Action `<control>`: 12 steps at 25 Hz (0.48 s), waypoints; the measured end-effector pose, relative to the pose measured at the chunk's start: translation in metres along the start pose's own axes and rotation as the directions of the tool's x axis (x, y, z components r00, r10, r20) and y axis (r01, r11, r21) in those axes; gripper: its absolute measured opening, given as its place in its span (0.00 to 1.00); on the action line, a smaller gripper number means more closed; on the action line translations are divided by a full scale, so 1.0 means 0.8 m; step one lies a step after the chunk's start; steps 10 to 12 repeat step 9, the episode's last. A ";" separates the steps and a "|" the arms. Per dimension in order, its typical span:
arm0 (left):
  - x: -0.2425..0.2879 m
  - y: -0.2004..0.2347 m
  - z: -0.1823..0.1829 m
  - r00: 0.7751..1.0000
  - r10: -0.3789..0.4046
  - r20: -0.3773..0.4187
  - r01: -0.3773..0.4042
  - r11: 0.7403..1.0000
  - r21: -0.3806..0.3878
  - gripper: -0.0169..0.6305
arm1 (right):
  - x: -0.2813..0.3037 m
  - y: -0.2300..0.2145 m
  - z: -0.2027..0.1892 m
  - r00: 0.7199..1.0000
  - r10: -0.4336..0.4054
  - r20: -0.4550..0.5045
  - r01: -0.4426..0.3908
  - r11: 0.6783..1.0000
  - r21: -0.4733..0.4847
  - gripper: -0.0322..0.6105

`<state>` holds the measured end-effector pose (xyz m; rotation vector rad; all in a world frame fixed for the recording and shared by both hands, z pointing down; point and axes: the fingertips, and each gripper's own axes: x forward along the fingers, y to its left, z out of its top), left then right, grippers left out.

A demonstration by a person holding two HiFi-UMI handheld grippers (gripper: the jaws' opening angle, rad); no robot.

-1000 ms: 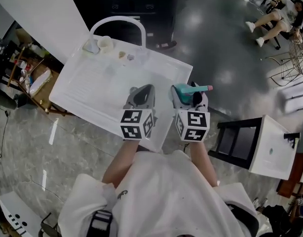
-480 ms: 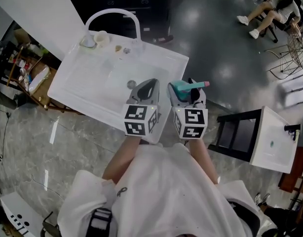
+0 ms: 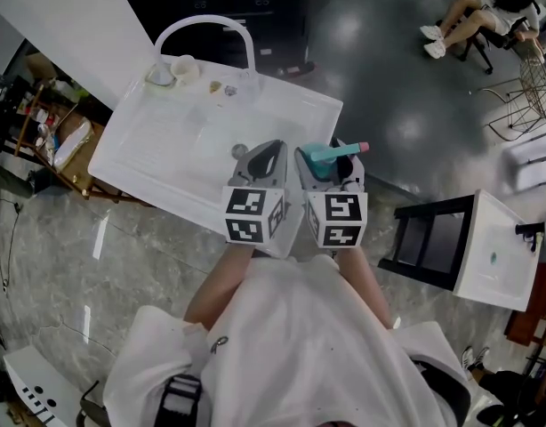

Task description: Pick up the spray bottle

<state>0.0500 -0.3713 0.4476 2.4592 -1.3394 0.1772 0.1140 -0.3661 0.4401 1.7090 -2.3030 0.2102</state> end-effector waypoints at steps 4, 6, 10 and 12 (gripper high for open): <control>-0.002 0.002 0.000 1.000 0.005 0.002 -0.005 1.000 0.005 0.08 | 0.001 0.004 0.000 1.000 0.005 0.000 -0.005 1.000 -0.018 0.52; -0.004 0.004 -0.001 1.000 0.008 -0.001 -0.008 1.000 0.005 0.08 | 0.002 0.006 -0.004 1.000 0.007 -0.007 -0.008 1.000 -0.011 0.52; -0.007 0.008 -0.003 1.000 0.012 -0.010 -0.012 1.000 0.003 0.08 | 0.003 0.011 -0.007 1.000 0.013 -0.014 -0.014 1.000 -0.003 0.52; -0.007 0.008 -0.003 1.000 0.012 -0.010 -0.012 1.000 0.003 0.08 | 0.003 0.011 -0.007 1.000 0.013 -0.014 -0.014 1.000 -0.003 0.52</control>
